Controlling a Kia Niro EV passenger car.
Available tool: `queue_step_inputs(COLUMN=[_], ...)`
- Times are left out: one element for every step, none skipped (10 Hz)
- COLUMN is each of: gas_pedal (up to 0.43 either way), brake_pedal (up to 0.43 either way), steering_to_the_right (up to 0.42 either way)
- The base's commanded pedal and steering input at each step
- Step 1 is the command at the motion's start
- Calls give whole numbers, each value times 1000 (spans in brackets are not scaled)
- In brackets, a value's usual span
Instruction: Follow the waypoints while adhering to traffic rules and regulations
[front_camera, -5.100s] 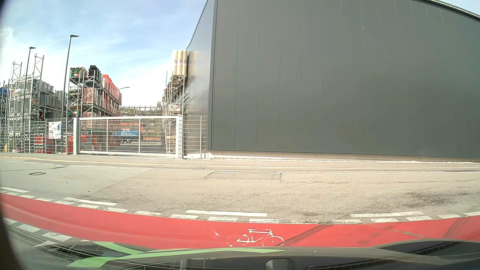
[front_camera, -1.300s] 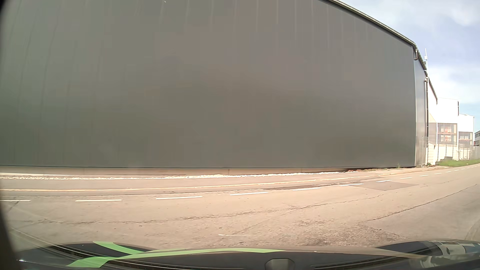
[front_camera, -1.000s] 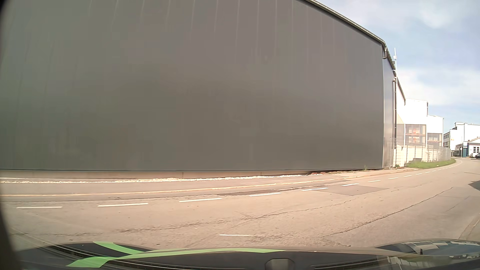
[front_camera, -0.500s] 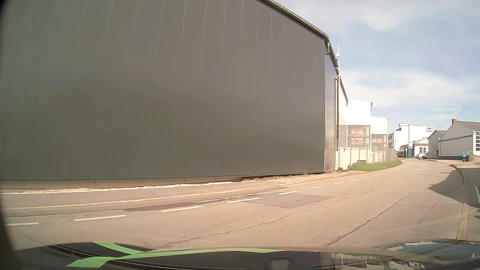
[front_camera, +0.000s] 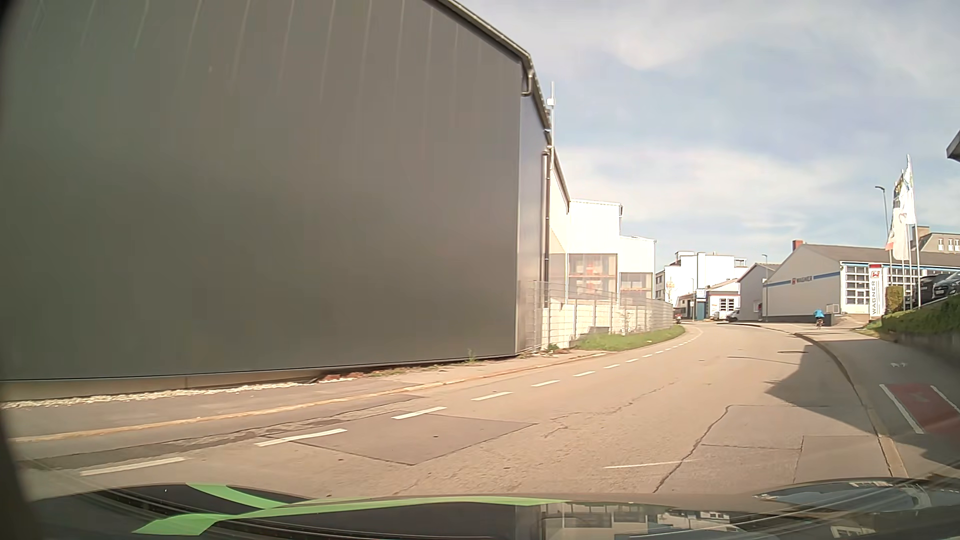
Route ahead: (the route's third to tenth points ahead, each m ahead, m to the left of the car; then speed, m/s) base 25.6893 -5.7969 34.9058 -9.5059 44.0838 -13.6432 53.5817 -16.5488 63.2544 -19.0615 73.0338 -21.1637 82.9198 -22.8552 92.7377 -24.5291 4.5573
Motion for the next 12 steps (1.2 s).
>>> queue_step_inputs(gas_pedal=[260,260,260,260,260,260,260,260,260,260,260,260], brake_pedal=[0,0,0,0,0,0,0,0,0,0,0,0], steering_to_the_right=[307,283,256,236,225,217,216,216,216,210,198,182])
